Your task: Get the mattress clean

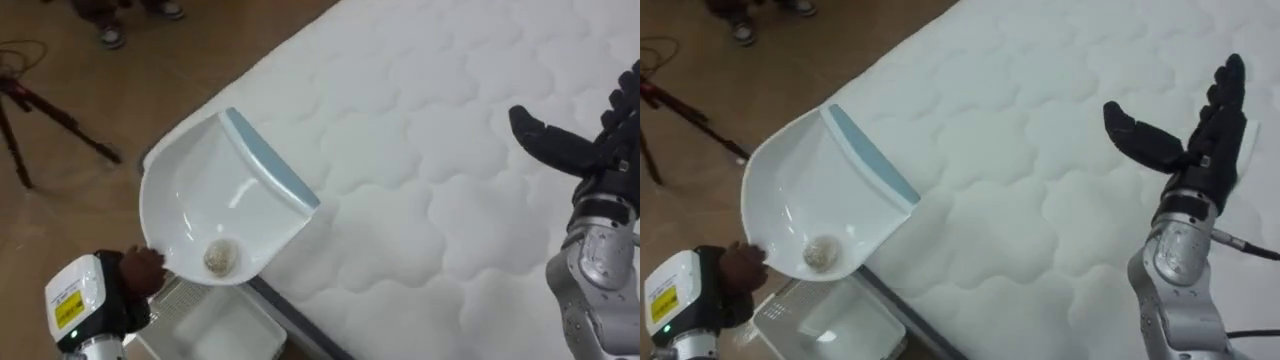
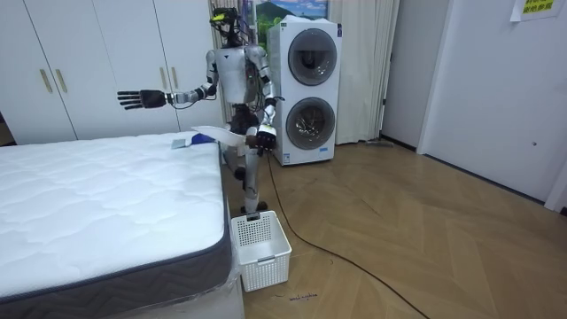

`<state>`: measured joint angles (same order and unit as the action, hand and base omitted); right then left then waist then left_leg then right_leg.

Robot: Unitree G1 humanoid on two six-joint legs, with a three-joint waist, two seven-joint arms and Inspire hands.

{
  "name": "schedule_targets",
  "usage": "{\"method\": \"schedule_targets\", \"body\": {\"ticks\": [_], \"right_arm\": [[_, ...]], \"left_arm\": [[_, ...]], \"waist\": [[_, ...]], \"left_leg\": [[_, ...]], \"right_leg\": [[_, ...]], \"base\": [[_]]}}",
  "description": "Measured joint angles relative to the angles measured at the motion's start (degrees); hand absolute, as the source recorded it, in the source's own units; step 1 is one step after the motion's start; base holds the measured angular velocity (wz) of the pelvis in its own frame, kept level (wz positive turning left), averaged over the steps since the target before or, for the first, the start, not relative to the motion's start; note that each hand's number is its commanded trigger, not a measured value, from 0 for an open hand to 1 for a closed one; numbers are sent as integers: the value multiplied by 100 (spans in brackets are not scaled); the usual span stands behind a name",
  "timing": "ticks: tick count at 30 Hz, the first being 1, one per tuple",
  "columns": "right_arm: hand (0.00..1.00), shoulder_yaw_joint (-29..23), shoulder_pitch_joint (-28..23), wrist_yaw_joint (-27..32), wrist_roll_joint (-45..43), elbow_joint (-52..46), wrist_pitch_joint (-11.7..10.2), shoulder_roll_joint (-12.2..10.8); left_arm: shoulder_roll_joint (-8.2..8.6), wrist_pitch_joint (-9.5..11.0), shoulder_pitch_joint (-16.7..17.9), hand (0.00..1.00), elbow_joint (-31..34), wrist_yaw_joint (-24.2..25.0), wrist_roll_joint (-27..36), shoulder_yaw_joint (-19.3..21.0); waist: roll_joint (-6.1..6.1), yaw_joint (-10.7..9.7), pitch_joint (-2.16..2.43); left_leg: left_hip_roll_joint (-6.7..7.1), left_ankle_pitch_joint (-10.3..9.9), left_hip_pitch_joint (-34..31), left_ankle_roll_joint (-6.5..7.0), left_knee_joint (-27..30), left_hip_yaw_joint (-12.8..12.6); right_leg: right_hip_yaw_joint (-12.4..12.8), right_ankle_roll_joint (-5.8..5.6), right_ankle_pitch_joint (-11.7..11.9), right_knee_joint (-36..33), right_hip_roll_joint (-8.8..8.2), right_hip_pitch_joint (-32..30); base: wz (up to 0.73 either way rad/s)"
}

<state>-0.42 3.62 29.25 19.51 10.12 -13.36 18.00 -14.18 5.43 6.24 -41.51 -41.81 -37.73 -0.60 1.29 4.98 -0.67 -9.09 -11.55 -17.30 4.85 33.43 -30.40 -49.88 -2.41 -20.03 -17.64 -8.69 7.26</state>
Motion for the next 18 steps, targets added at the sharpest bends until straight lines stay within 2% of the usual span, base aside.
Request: {"method": "schedule_targets", "body": {"ticks": [1,2,3,4,5,6,7,8,9,10,11,13,15,17,18], "right_arm": [[0,10,1,-63,-8,-63,-2,5],[0,-42,20,-82,-16,-110,-2,32],[0,-93,22,-84,-16,-114,-2,32],[0,-135,28,-82,-16,-112,-2,38],[0,-150,109,-133,-55,-100,-1,38],[0,-138,190,-174,-106,-93,0,35],[0,-52,305,-186,-284,-96,2,21],[0,6,281,-127,-505,-113,2,17],[0,16,231,-58,-576,-106,6,27],[0,29,164,74,-603,-74,13,27],[0,14,143,113,-598,-21,13,41],[0,17,105,106,-553,-15,6,28],[0,28,85,11,-506,-16,6,7],[0,27,79,-62,-514,-24,5,6],[0,25,75,-58,-530,-28,5,7]], "left_arm": [[1,-6,-8,100,-3,36,-3,83],[14,-6,-105,100,-11,120,-35,89],[27,-8,-166,100,-9,184,-74,73],[29,-12,-285,100,-8,261,-198,27],[57,-12,-372,100,8,268,-310,25],[86,-13,-397,100,15,264,-323,39],[129,-14,-402,100,13,266,-322,81],[141,1,-407,100,8,266,-295,112],[169,6,-407,100,-3,270,-277,106],[188,89,-407,100,-1,268,-231,94],[200,178,-393,100,2,268,-220,66],[197,220,-395,100,37,288,-239,25],[199,219,-399,100,49,292,-240,30],[193,219,-399,100,98,315,-243,29],[193,220,-400,100,126,316,-245,23]], "waist": [[6,-90,-13],[-13,-165,-27],[-23,-164,-29],[-6,-188,-19],[-14,-123,-24],[-72,-42,-58],[-210,9,-98],[-263,-9,-80],[-280,-72,-62],[-262,-156,-68],[-261,-206,-64],[-262,-267,-52],[-222,-291,-25],[-144,-306,42],[-130,-314,50]], "left_leg": [[-327,-304,113,-243,388,11],[-313,-408,73,-239,351,108],[-265,-448,89,-143,254,118],[-52,-431,116,-100,-40,394],[102,-325,106,-83,-302,606],[146,-259,80,-107,-402,743],[219,-88,39,-154,-603,1082],[383,85,-11,-196,-793,1348],[480,138,-9,-192,-918,1374],[601,309,135,-149,-1193,1269],[573,391,311,-74,-1345,910],[521,403,369,-41,-1355,687],[589,363,376,13,-1396,765],[784,362,408,77,-1430,1024],[826,365,425,144,-1427,1073]], "right_leg": [[-283,-95,-49,-45,23,161],[-402,-192,-127,-306,-19,233],[-332,-189,-127,-444,-53,189],[-34,-149,-128,-822,-156,-42],[500,6,-202,-1007,-233,-438],[771,60,-225,-982,-181,-644],[1150,182,-148,-733,-23,-990],[1345,326,277,-412,84,-1117],[1212,304,327,-422,31,-1063],[771,304,329,-432,-103,-938],[303,300,331,-415,-197,-790],[-81,269,335,-393,-257,-621],[-190,202,299,-454,-325,-524],[-7,108,244,-580,-405,-510],[151,109,239,-636,-415,-520]], "base": [[84],[94],[95],[45],[17],[-36],[-27],[6],[54],[71],[62],[56],[47],[46],[66]]}}
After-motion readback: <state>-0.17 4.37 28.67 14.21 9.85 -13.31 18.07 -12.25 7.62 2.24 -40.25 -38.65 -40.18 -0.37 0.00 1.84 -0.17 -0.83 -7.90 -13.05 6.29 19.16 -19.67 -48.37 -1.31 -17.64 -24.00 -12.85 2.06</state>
